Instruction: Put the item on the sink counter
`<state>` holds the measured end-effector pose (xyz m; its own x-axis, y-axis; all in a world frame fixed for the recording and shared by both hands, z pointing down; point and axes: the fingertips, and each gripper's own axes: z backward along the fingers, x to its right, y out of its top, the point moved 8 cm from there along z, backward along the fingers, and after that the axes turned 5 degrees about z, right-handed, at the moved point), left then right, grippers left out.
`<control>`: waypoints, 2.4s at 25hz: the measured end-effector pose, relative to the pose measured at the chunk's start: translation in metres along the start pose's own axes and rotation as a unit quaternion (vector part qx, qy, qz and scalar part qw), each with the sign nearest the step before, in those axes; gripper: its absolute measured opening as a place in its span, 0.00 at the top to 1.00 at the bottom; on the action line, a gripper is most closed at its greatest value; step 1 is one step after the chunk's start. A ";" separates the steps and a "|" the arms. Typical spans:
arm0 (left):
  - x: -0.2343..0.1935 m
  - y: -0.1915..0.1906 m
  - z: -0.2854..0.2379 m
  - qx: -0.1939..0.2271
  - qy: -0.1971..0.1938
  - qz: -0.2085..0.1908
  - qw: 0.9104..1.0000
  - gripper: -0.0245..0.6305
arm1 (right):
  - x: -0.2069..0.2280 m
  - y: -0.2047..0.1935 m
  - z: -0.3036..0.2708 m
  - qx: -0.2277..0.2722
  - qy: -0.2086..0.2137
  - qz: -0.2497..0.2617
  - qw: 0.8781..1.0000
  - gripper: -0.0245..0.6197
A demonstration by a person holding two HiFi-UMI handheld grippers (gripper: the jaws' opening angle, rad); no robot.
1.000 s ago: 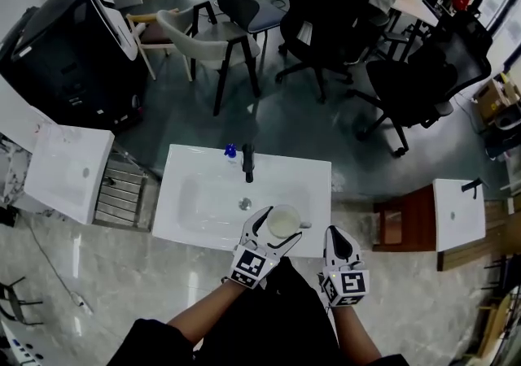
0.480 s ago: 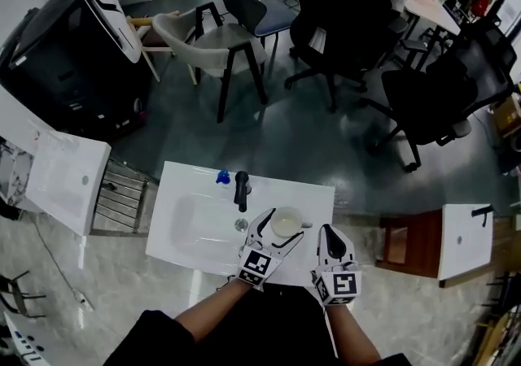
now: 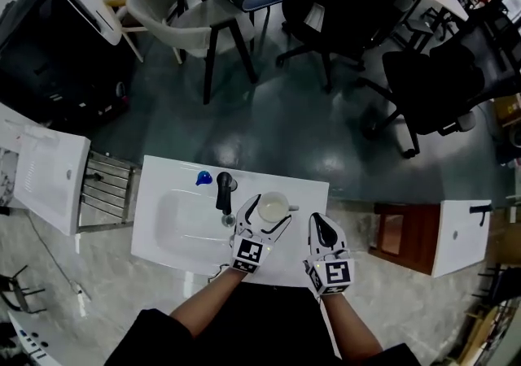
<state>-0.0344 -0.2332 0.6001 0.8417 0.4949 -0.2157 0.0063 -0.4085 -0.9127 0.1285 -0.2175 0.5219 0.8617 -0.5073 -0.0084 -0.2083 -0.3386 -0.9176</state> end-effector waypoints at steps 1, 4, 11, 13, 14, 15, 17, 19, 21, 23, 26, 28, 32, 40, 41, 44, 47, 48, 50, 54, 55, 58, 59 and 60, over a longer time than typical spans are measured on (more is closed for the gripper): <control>-0.003 -0.004 -0.004 -0.003 0.004 0.002 1.000 0.35 | 0.002 -0.001 -0.004 -0.002 0.004 0.004 1.000 0.91; -0.010 -0.018 -0.016 -0.012 0.015 0.003 1.000 0.35 | 0.005 -0.009 -0.015 -0.011 0.016 0.011 1.000 0.91; -0.025 -0.038 -0.040 -0.014 0.030 0.009 0.999 0.35 | 0.012 -0.016 -0.037 -0.016 0.021 0.019 0.999 0.91; -0.028 -0.042 -0.047 -0.015 0.030 0.005 0.999 0.35 | 0.017 -0.019 -0.042 -0.024 0.017 0.016 0.999 0.91; -0.029 -0.045 -0.049 -0.017 0.030 0.002 0.999 0.35 | 0.018 -0.022 -0.044 -0.028 0.016 0.015 0.999 0.91; -0.032 -0.048 -0.050 -0.019 0.031 0.001 0.999 0.35 | 0.017 -0.024 -0.046 -0.031 0.016 0.015 0.999 0.91; -0.038 -0.055 -0.051 -0.023 0.038 0.004 0.999 0.35 | 0.014 -0.026 -0.052 -0.034 0.024 0.019 0.999 0.91; -0.042 -0.061 -0.055 -0.026 0.045 0.012 0.999 0.35 | 0.012 -0.027 -0.055 -0.037 0.036 0.030 0.998 0.91; -0.045 -0.066 -0.059 -0.028 0.048 0.015 0.998 0.35 | 0.012 -0.032 -0.056 -0.042 0.042 0.038 0.997 0.91; -0.046 -0.070 -0.061 -0.030 0.046 0.011 0.998 0.35 | 0.012 -0.034 -0.058 -0.044 0.039 0.031 0.998 0.91; -0.046 -0.076 -0.063 -0.036 0.048 -0.005 0.998 0.35 | 0.013 -0.037 -0.058 -0.051 0.034 0.020 0.998 0.91; -0.047 -0.079 -0.064 -0.041 0.051 -0.014 0.998 0.35 | 0.013 -0.042 -0.056 -0.057 0.030 0.016 0.998 0.91; -0.049 -0.082 -0.070 -0.041 0.051 -0.017 0.998 0.35 | 0.013 -0.057 -0.052 -0.068 0.023 0.008 0.997 0.91; -0.047 -0.088 -0.078 -0.030 0.056 -0.005 0.998 0.35 | 0.020 -0.063 -0.058 -0.073 0.011 -0.012 0.997 0.91; -0.048 -0.088 -0.078 -0.029 0.055 -0.005 0.998 0.35 | 0.021 -0.061 -0.060 -0.072 0.010 -0.013 0.997 0.91; -0.048 -0.088 -0.081 -0.022 0.051 -0.020 0.998 0.35 | 0.026 -0.059 -0.064 -0.074 0.004 -0.015 0.997 0.91; -0.048 -0.089 -0.080 -0.011 0.043 -0.023 0.999 0.35 | 0.032 -0.057 -0.064 -0.076 -0.003 -0.013 0.997 0.91; -0.048 -0.089 -0.080 -0.014 0.040 -0.023 0.999 0.35 | 0.034 -0.058 -0.063 -0.076 -0.005 -0.011 0.997 0.91; -0.048 -0.088 -0.080 -0.025 0.038 -0.020 0.999 0.35 | 0.037 -0.060 -0.062 -0.075 -0.008 -0.008 0.997 0.91; -0.048 -0.090 -0.080 -0.028 0.037 -0.010 0.999 0.35 | 0.035 -0.059 -0.062 -0.079 -0.009 -0.007 0.997 0.91; -0.049 -0.090 -0.080 -0.027 0.037 -0.006 0.999 0.34 | 0.033 -0.059 -0.062 -0.079 -0.008 -0.006 0.997 0.91; -0.051 -0.092 -0.078 -0.027 0.037 -0.003 0.999 0.32 | 0.027 -0.057 -0.059 -0.079 -0.005 -0.003 0.997 0.91; -0.051 -0.093 -0.078 -0.027 0.036 -0.005 0.999 0.32 | 0.025 -0.058 -0.057 -0.077 -0.002 -0.004 0.997 0.91; -0.052 -0.093 -0.077 -0.028 0.035 -0.007 0.999 0.31 | 0.023 -0.059 -0.056 -0.074 0.001 -0.004 0.997 0.91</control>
<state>-0.0367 -0.2797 0.7231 0.8774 0.4463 -0.1761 0.0471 -0.4454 -0.8941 0.1351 -0.2535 0.5979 0.8623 -0.5064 -0.0004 -0.2678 -0.4554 -0.8491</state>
